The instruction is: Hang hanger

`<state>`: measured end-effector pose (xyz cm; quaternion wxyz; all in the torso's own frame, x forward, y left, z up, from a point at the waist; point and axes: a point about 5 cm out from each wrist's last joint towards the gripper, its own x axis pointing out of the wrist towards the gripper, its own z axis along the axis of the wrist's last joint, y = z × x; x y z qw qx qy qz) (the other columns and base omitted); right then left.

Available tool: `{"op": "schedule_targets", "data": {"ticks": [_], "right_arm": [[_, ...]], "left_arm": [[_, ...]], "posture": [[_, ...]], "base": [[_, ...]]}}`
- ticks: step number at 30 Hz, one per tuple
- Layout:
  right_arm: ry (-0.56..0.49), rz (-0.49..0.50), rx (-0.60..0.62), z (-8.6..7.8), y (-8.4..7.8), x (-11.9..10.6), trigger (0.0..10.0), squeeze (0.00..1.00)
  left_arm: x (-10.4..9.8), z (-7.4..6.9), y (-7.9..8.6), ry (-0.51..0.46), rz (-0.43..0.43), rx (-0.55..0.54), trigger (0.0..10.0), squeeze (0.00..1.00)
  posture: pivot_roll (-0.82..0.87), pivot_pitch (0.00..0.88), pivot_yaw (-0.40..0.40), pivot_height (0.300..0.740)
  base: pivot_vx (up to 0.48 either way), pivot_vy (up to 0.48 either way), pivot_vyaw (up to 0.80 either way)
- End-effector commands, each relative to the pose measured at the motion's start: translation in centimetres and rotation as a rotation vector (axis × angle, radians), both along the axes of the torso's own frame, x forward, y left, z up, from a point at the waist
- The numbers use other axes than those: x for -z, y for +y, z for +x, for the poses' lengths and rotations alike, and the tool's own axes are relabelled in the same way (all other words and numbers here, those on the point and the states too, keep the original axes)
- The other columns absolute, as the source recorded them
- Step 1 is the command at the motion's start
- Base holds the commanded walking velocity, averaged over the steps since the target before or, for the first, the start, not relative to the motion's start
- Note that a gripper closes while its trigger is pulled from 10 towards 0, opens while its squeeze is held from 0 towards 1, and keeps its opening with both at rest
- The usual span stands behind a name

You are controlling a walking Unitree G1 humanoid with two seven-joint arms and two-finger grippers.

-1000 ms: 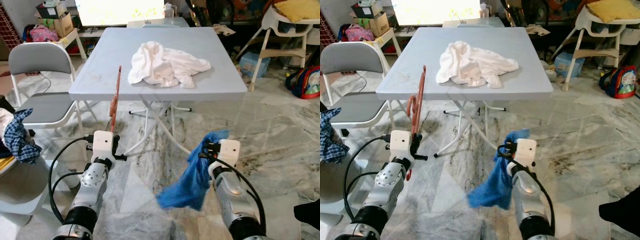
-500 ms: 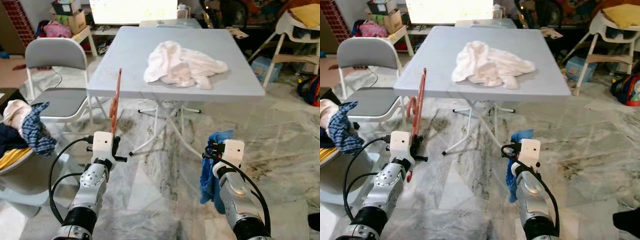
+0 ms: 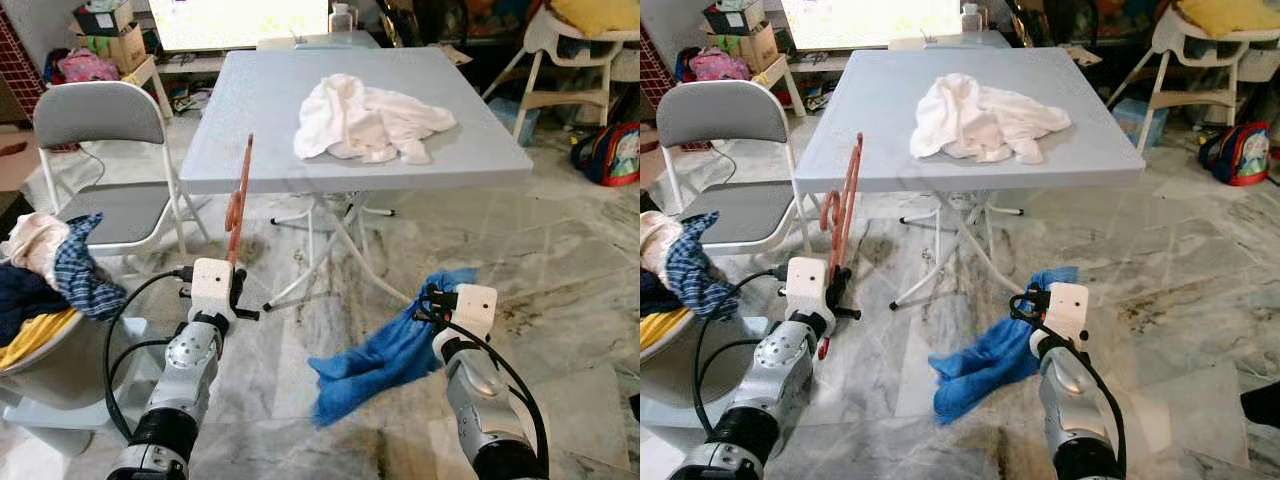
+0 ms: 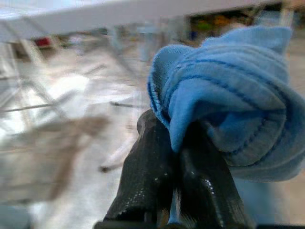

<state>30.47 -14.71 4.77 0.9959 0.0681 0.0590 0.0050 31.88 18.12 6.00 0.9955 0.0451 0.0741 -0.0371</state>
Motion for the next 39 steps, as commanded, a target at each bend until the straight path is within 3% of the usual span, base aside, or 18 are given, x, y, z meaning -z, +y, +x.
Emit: {"op": "schedule_targets", "data": {"ticks": [1, 14, 22, 39], "right_arm": [[-0.060, -0.017, 0.025, 0.5, -1.1, -1.3, 10.0, 0.00], [-0.116, 0.004, 0.028, 0.5, -1.2, -2.4, 10.0, 0.00], [-0.213, -0.012, -0.007, 0.8, -0.8, -4.6, 10.0, 0.00], [-0.268, -0.017, -0.050, 1.0, -0.2, -6.6, 10.0, 0.00]], "left_arm": [[-0.7, 0.3, -0.5, -0.040, -0.004, 0.016, 10.0, 0.00], [-0.8, -0.1, -0.7, -0.060, -0.034, 0.024, 10.0, 0.00], [-2.6, 0.2, -0.9, -0.139, -0.040, 0.026, 10.0, 0.00], [-3.2, -0.1, -1.3, -0.149, -0.049, 0.029, 10.0, 0.00]], "posture": [[0.09, 0.048, 0.034, 0.740], [0.09, 0.057, 0.030, 0.740], [0.09, 0.071, 0.026, 0.740], [0.09, 0.087, 0.022, 0.740]], "base": [[0.000, 0.000, 0.00], [0.000, 0.000, 0.00], [0.286, 0.000, 0.00], [0.356, 0.000, 0.00]]}}
